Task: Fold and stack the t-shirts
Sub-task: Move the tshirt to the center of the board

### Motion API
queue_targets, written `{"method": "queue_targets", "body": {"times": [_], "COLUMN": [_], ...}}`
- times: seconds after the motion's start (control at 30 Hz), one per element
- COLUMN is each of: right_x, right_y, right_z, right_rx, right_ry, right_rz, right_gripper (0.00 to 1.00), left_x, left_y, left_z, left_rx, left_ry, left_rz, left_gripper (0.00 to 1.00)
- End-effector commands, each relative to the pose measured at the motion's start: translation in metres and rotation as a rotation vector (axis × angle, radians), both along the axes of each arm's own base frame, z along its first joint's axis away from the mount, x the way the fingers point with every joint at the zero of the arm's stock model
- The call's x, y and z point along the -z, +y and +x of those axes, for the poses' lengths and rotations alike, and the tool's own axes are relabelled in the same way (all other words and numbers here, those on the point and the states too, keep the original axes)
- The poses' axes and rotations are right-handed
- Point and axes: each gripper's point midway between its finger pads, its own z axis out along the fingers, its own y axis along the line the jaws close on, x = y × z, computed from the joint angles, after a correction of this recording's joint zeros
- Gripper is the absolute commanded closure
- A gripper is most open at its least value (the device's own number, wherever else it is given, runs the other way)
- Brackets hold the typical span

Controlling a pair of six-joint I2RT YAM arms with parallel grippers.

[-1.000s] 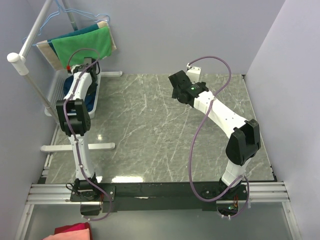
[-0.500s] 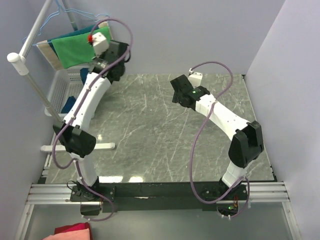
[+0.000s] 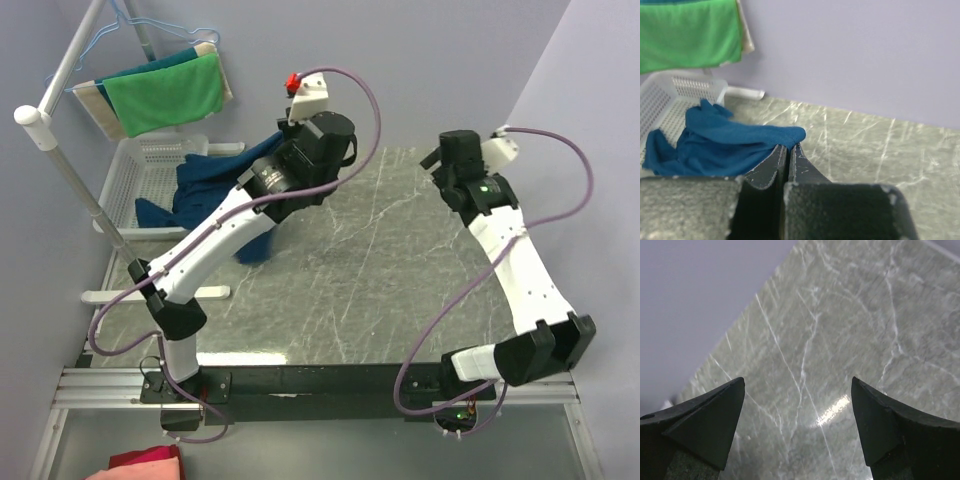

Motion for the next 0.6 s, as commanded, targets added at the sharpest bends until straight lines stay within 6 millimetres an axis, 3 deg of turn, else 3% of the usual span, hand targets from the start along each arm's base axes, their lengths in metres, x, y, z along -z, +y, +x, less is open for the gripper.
{"method": "queue_targets", "body": {"times": [0.0,0.17,0.2,0.3,0.4,0.5,0.57], "right_x": [-0.034,-0.034,-0.031,-0.026,-0.024,-0.021,-0.016], "right_y": [-0.021,-0.019,-0.018,-0.016,-0.013,-0.01,-0.006], "right_z": [-0.013,-0.015,-0.015,-0.013,-0.012,-0.009,-0.008], "right_rx": [0.072,0.051,0.051,0.044,0.024,0.002,-0.018], "right_ry": [-0.092,-0.107,-0.101,-0.085,-0.081,-0.069,-0.054], "right_rz": [0.021,0.036,0.044,0.045,0.044,0.04,0.046], "right_gripper": [0.07,0.07,0.08,0.08,0.08,0.08,0.08], "left_x": [-0.064,-0.091,-0.1,-0.105,-0.095,-0.101,-0.101], "left_y": [0.019,0.03,0.03,0.02,0.013,0.036,0.054], "left_z": [-0.03,-0.06,-0.063,-0.063,-0.059,-0.063,-0.053], "left_rx": [-0.042,-0.118,-0.126,-0.117,-0.15,-0.239,-0.307], "left_ry": [-0.145,-0.211,-0.241,-0.229,-0.205,-0.22,-0.209], "left_rz": [-0.077,0.004,-0.049,-0.011,0.033,-0.04,-0.051], "left_gripper": [0.99,0.99,0.99,0.99,0.99,0.99,0.99]}}
